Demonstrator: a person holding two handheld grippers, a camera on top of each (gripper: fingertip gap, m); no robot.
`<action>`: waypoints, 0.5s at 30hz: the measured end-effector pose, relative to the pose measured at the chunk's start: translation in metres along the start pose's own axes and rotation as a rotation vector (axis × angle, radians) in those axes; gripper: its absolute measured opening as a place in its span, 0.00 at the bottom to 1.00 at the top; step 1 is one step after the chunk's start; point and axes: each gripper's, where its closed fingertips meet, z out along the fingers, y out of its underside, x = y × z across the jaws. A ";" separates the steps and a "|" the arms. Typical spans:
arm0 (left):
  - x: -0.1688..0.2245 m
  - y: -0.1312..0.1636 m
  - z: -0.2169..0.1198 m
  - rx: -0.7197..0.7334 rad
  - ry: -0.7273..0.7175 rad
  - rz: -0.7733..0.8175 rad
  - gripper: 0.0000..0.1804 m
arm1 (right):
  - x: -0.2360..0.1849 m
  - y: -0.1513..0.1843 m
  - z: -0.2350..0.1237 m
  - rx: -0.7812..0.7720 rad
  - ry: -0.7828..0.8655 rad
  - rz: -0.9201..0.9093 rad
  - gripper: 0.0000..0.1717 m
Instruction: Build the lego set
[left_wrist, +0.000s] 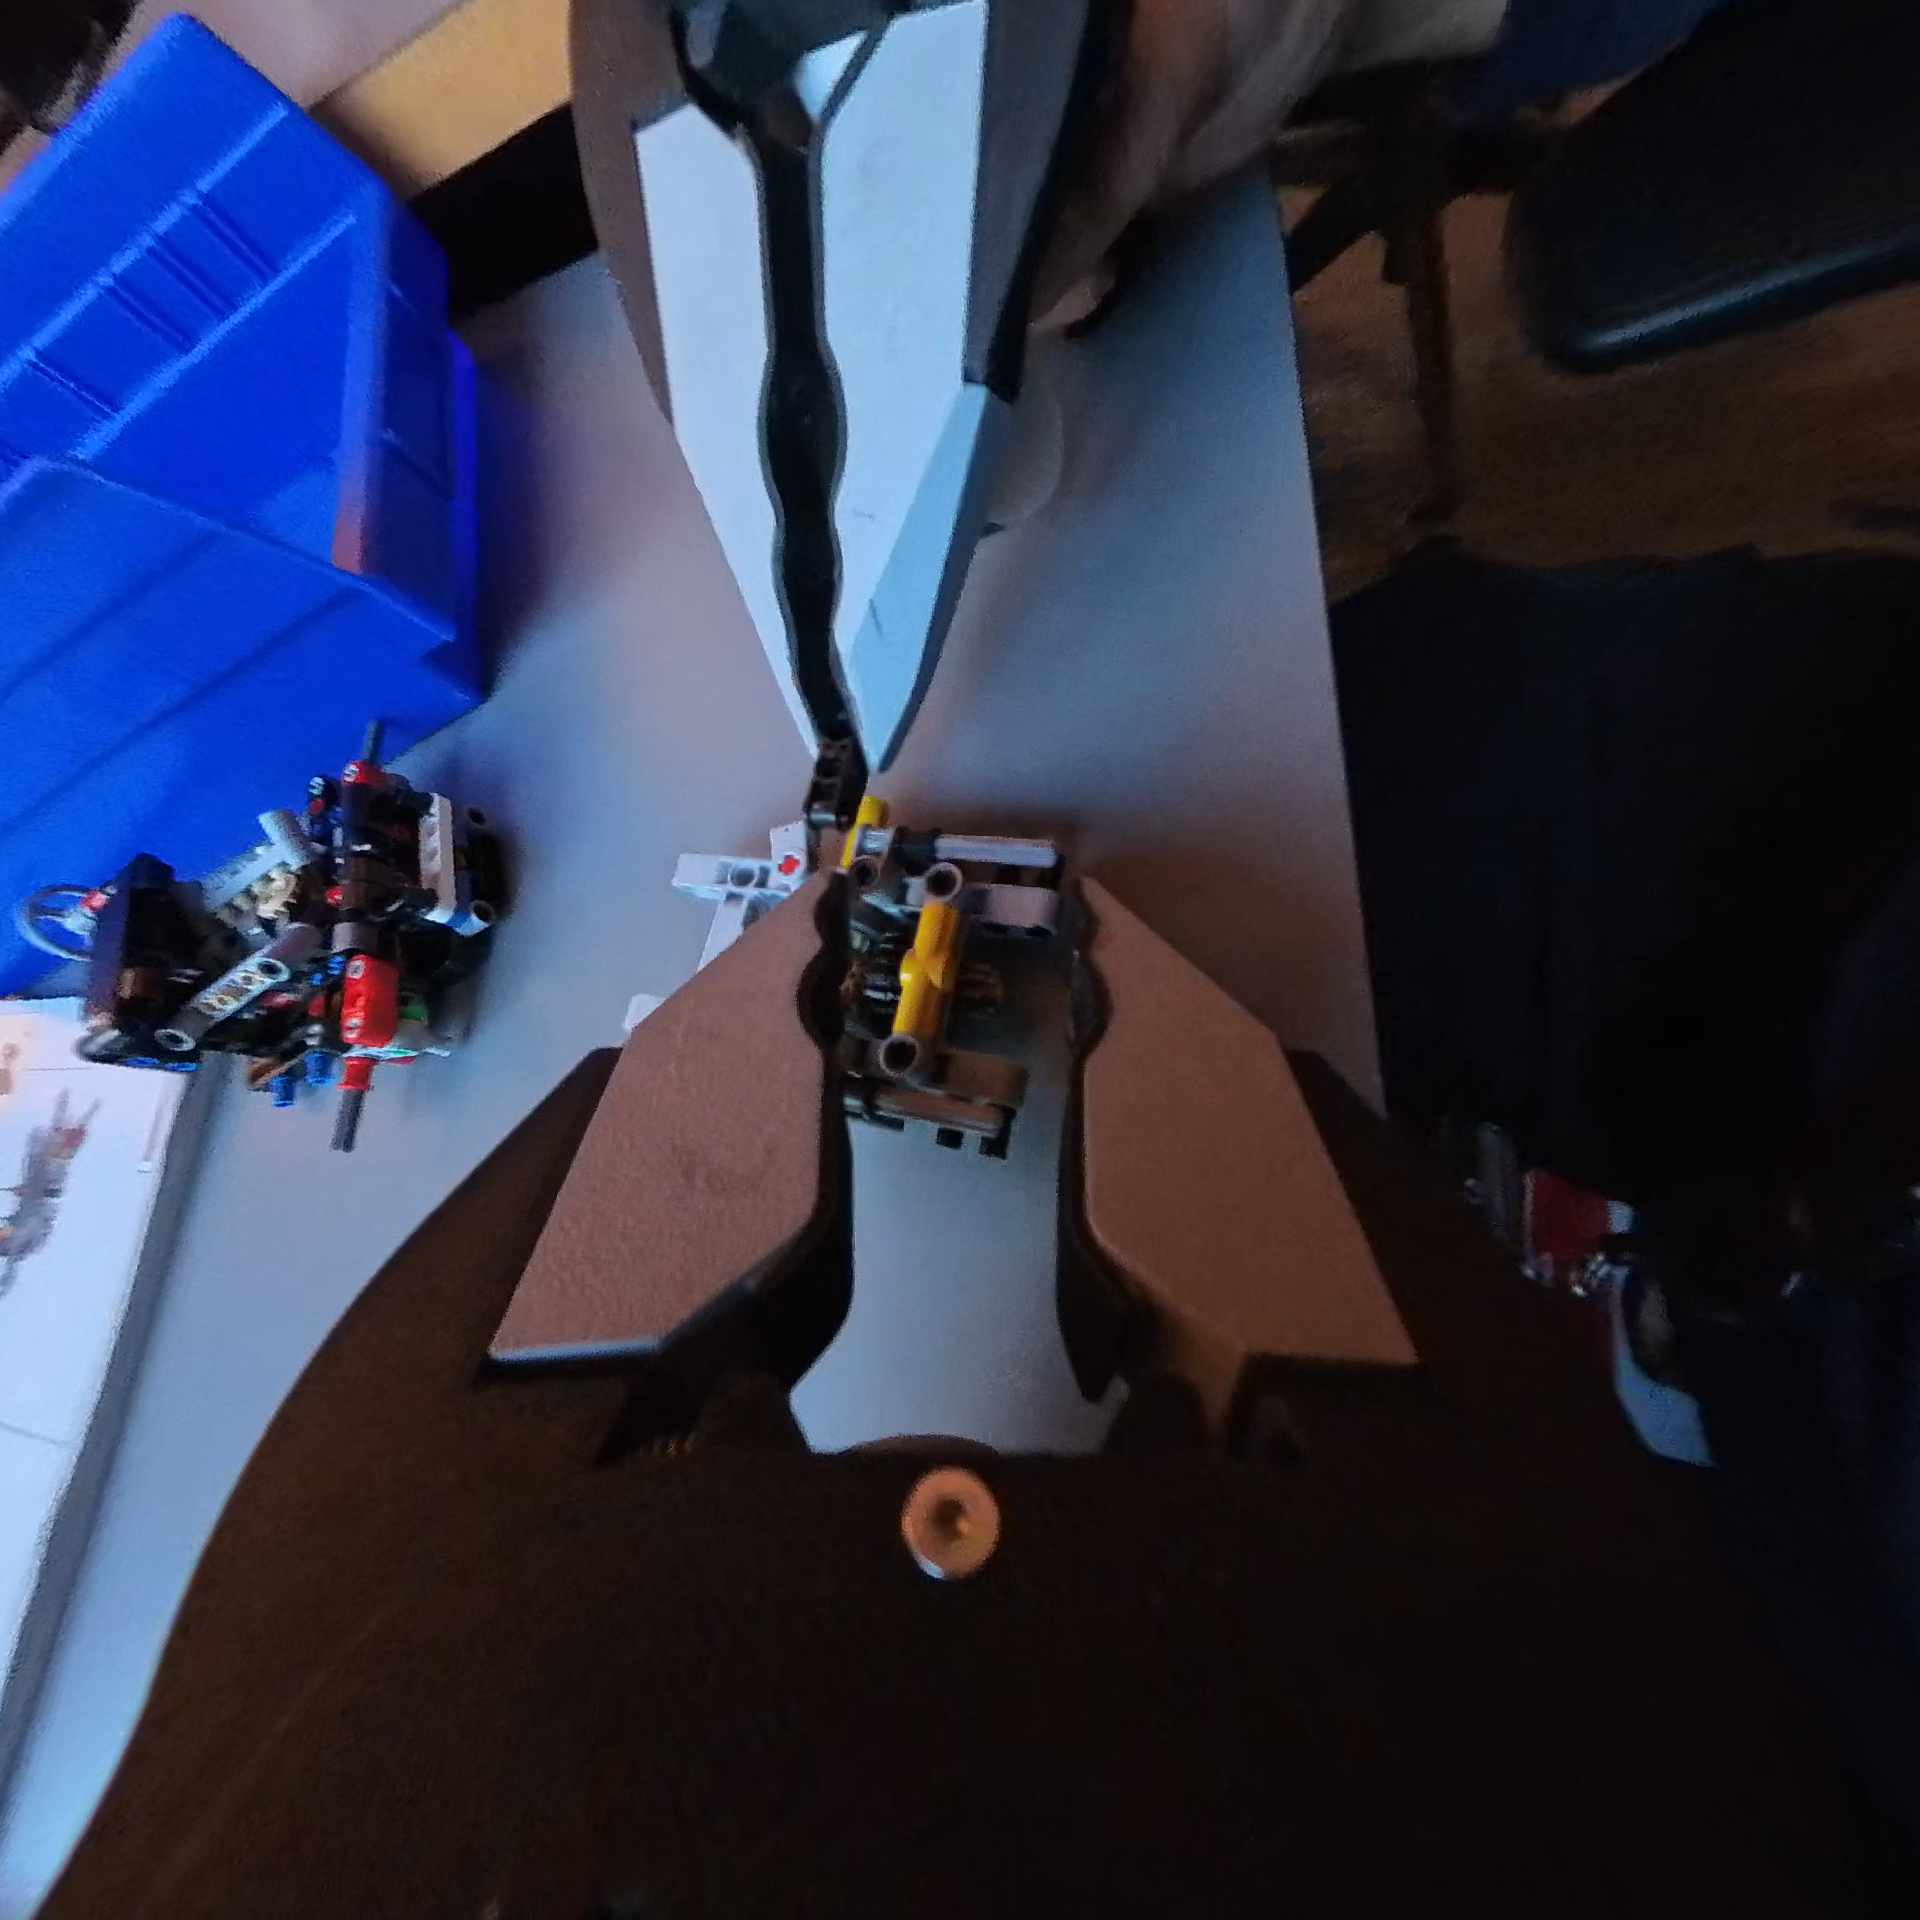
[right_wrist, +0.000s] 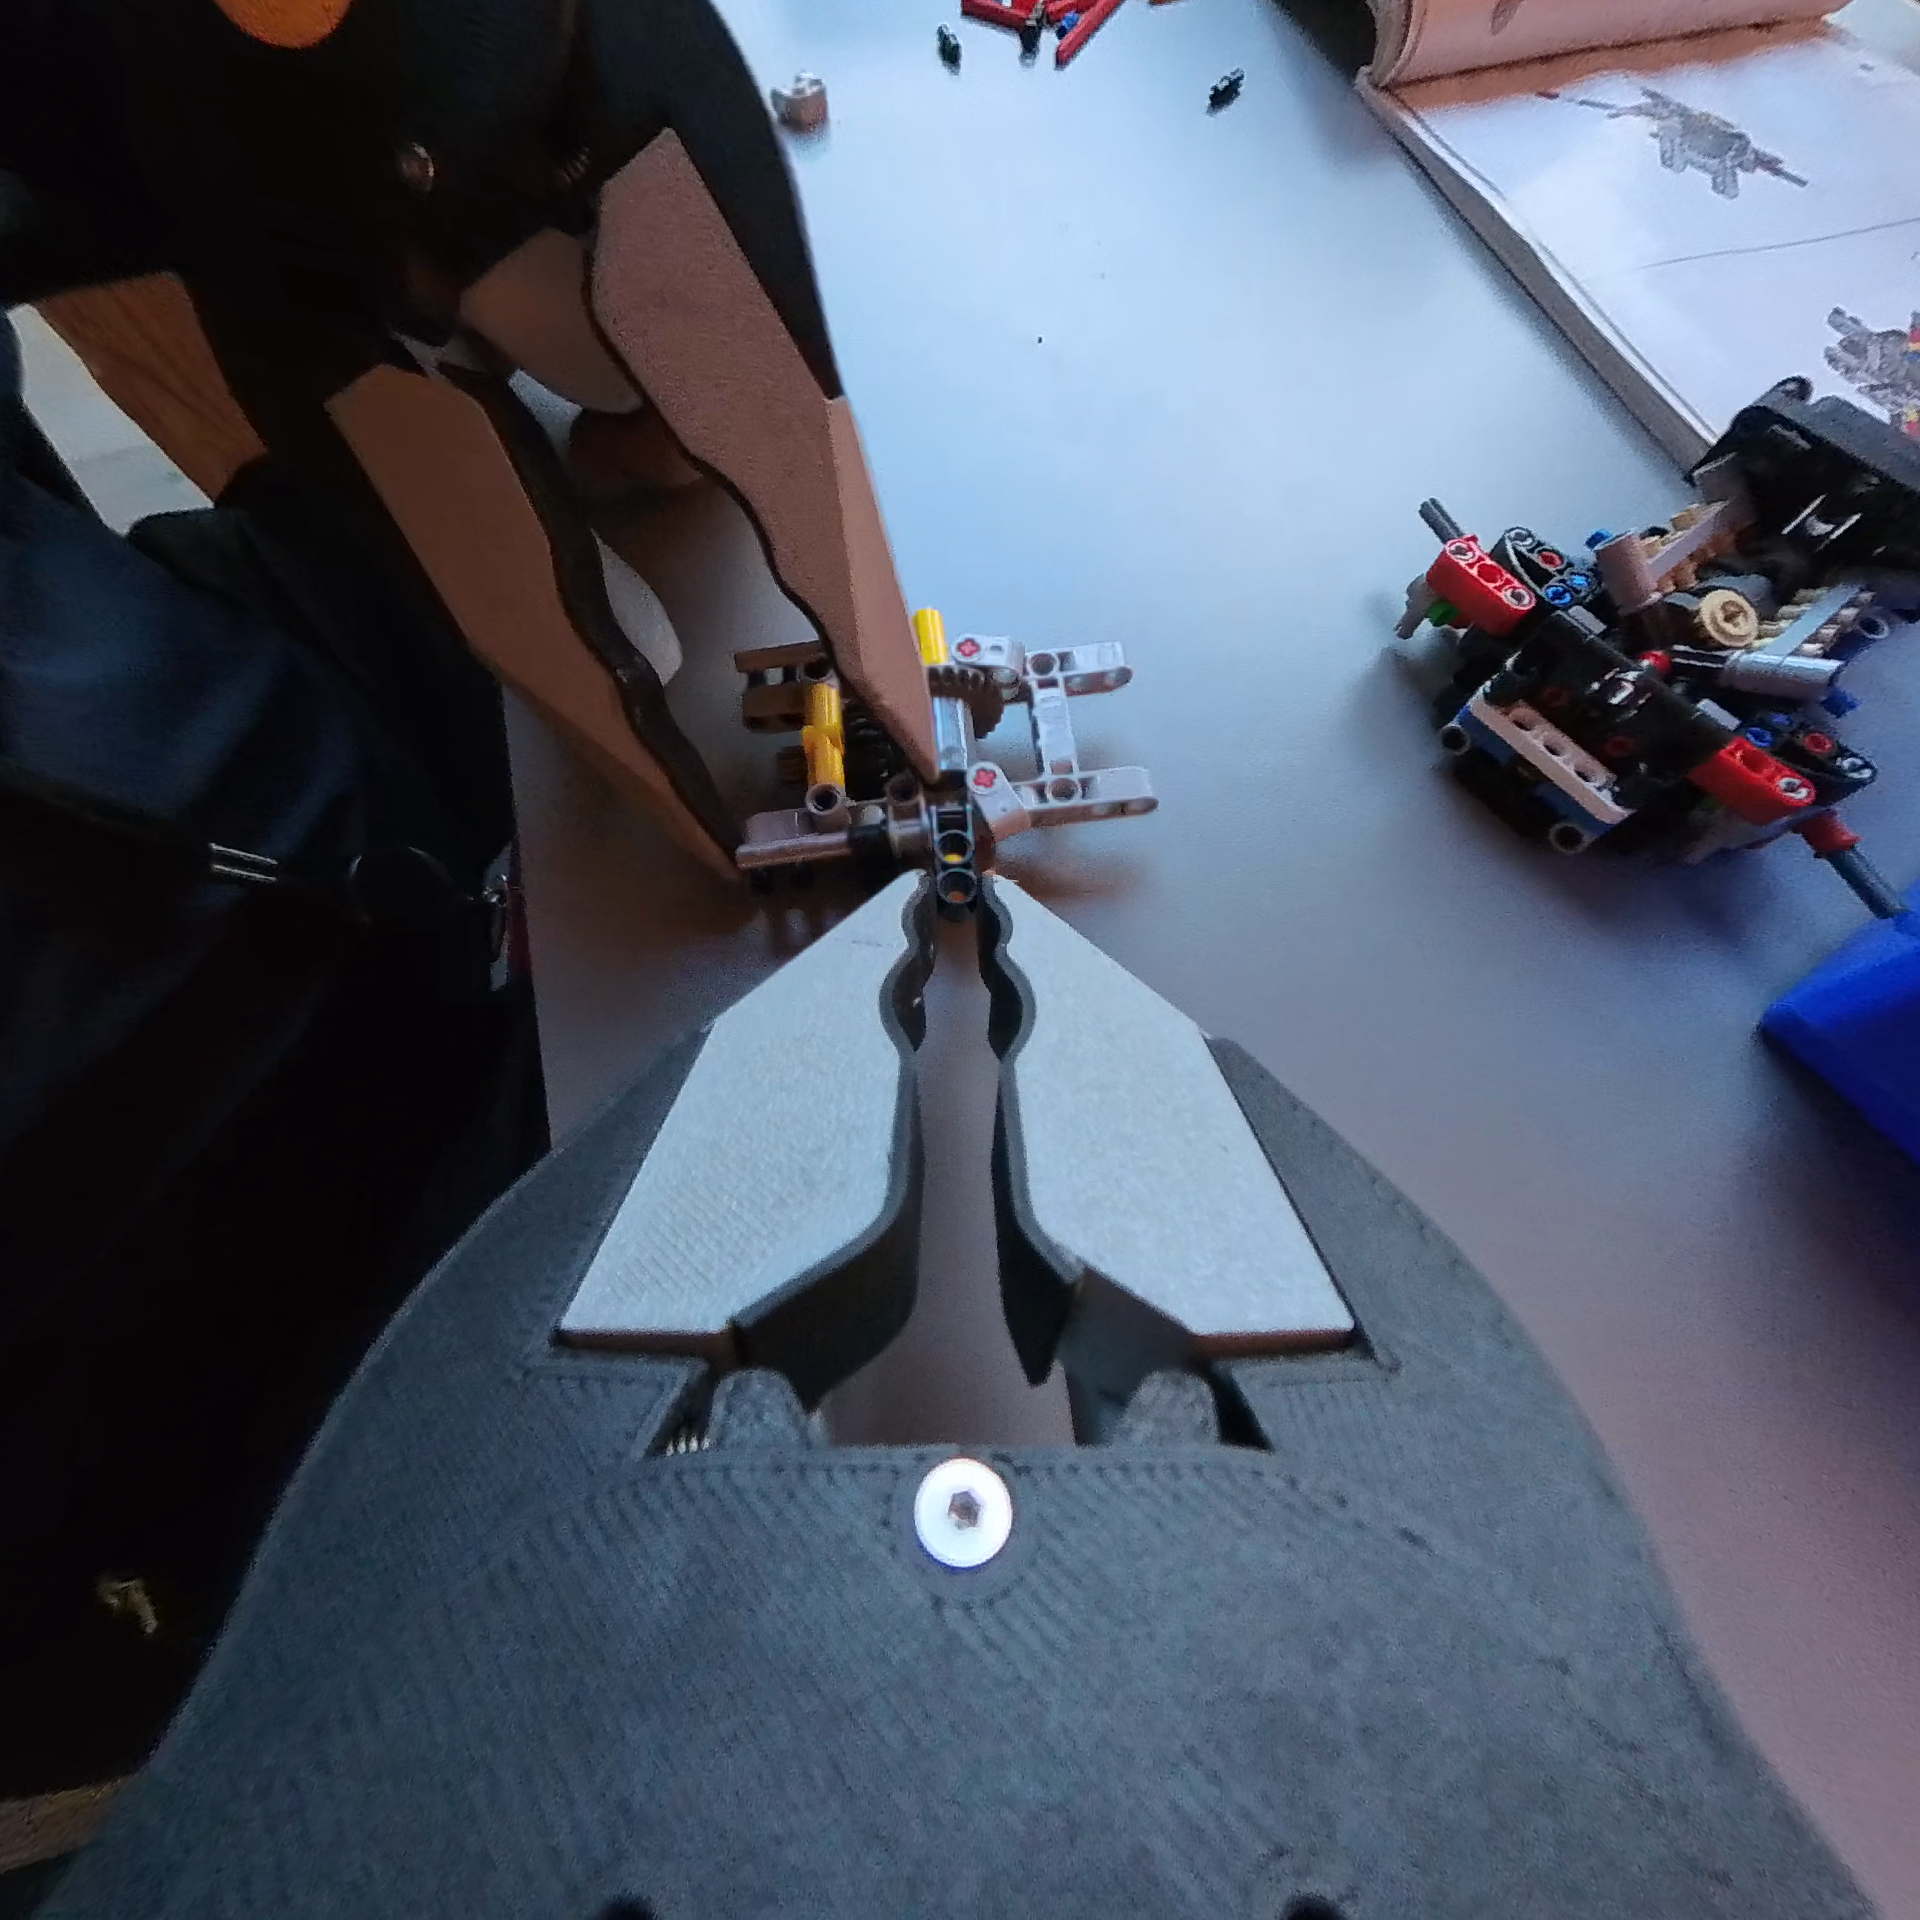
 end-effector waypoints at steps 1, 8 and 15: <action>0.001 0.001 -0.001 -0.005 -0.024 0.036 0.21 | 0.000 0.000 -0.001 0.003 0.006 -0.008 0.03; 0.004 0.006 -0.014 0.012 -0.143 0.178 0.22 | -0.008 -0.004 -0.007 0.050 0.029 -0.101 0.03; 0.004 0.006 -0.014 0.016 -0.139 0.181 0.21 | -0.005 -0.014 -0.009 0.107 0.077 -0.128 0.03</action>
